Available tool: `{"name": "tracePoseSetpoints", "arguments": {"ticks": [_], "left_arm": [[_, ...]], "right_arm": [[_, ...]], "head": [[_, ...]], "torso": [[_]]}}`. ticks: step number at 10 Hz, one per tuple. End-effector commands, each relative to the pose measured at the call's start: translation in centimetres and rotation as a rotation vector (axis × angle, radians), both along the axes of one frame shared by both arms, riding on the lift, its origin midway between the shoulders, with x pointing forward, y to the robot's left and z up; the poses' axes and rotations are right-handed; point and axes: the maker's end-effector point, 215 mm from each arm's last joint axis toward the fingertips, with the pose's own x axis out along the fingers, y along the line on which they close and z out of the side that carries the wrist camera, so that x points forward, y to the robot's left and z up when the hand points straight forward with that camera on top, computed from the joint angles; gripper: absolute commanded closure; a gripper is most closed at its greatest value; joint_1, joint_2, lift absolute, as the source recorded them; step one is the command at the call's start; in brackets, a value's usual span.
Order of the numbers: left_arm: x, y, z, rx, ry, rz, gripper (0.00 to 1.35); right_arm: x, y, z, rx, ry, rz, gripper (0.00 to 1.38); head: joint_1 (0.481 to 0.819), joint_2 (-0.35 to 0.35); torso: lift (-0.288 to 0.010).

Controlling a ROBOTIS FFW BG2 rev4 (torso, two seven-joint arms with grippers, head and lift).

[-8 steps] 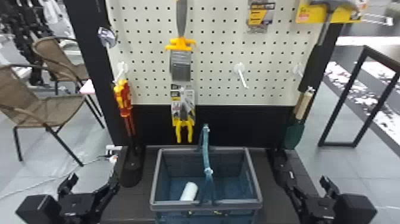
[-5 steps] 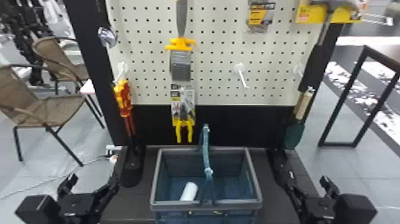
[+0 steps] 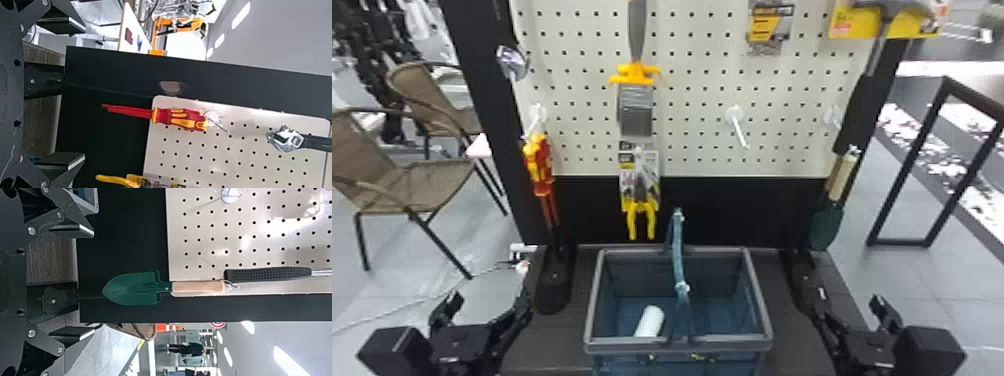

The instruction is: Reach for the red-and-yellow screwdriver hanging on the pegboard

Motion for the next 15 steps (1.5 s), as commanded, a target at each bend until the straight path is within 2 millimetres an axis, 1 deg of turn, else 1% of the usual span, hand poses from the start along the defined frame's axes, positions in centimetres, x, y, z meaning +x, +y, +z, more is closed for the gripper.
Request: {"name": "tracePoseSetpoints", "arguments": {"ticks": [1,3,4,5,8,11,14,15], "left_arm": [[0.7,1.0,0.9,0.014,-0.002,-0.027,0.16],[2.5,2.7,2.8,0.042,-0.012,-0.123,0.16],[3.4,2.9,3.4,0.042,-0.021,-0.169,0.16],[4.5,2.7,4.1,0.041,-0.028,-0.217,0.16],[8.0,1.0,5.9,0.109,-0.009,-0.367,0.16],[10.3,1.6,6.6,0.131,-0.016,-0.404,0.16],[12.0,1.5,9.1,0.112,-0.046,-0.479,0.16],[12.4,1.0,9.7,0.111,-0.045,-0.513,0.16]], "right_arm": [[0.0,0.0,0.0,0.0,0.0,0.001,0.4],[0.0,0.1,0.0,0.0,0.0,0.002,0.4],[0.0,0.1,0.1,0.002,-0.001,0.002,0.4],[0.0,0.1,0.1,0.0,-0.001,0.002,0.4],[0.1,0.4,0.2,0.0,-0.004,0.007,0.4],[0.1,1.0,0.1,0.003,-0.003,0.025,0.4],[0.1,1.7,0.2,0.004,-0.005,0.045,0.4],[0.1,1.8,0.2,0.004,-0.005,0.048,0.4]], "head": [[0.549,0.0],[0.549,0.0],[0.549,0.0],[0.549,0.0],[0.549,0.0],[0.549,0.0],[0.549,0.0],[0.549,0.0]], "torso": [[-0.1],[-0.1],[-0.1],[-0.1],[-0.1],[-0.1],[-0.1],[-0.1]]}}
